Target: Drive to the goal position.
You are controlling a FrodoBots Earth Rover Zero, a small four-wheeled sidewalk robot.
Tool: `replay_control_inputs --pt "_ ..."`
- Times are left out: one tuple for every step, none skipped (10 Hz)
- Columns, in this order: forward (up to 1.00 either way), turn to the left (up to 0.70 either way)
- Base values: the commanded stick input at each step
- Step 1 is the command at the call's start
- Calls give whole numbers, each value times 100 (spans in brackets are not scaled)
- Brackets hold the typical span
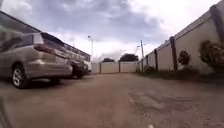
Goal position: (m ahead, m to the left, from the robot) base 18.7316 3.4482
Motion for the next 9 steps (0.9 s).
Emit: replay_control_inputs --pt "70 0" --pt "70 0" --pt "70 0" --pt "70 0" --pt "70 0" --pt "70 0" --pt "70 0" --pt "70 0" --pt "70 0"
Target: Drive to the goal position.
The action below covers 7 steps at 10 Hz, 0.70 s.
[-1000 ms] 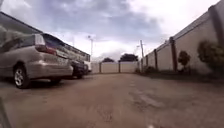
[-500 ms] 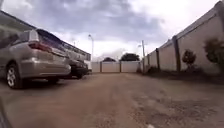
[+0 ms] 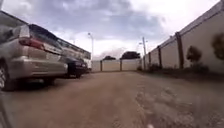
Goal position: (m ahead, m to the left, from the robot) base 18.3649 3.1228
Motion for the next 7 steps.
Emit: replay_control_inputs --pt "70 0" --pt "70 0" --pt "70 0" --pt "70 0" --pt "70 0" --pt "70 0" --pt "70 0"
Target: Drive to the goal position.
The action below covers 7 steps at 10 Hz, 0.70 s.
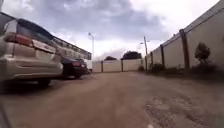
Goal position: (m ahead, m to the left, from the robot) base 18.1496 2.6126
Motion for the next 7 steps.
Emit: replay_control_inputs --pt "70 0" --pt "70 0" --pt "70 0" --pt "70 0" --pt "70 0" --pt "70 0" --pt "70 0"
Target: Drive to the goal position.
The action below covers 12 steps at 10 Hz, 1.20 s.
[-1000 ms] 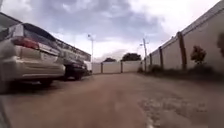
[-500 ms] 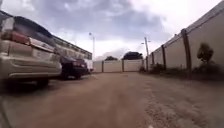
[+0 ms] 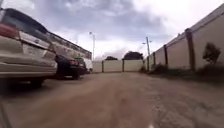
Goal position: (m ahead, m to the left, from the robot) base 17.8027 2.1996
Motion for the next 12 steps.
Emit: replay_control_inputs --pt "70 0" --pt "70 0" --pt "70 0" --pt "70 0" --pt "70 0" --pt "70 0" --pt "70 0" --pt "70 0" --pt "70 0" --pt "70 0" --pt "70 0" --pt "70 0"
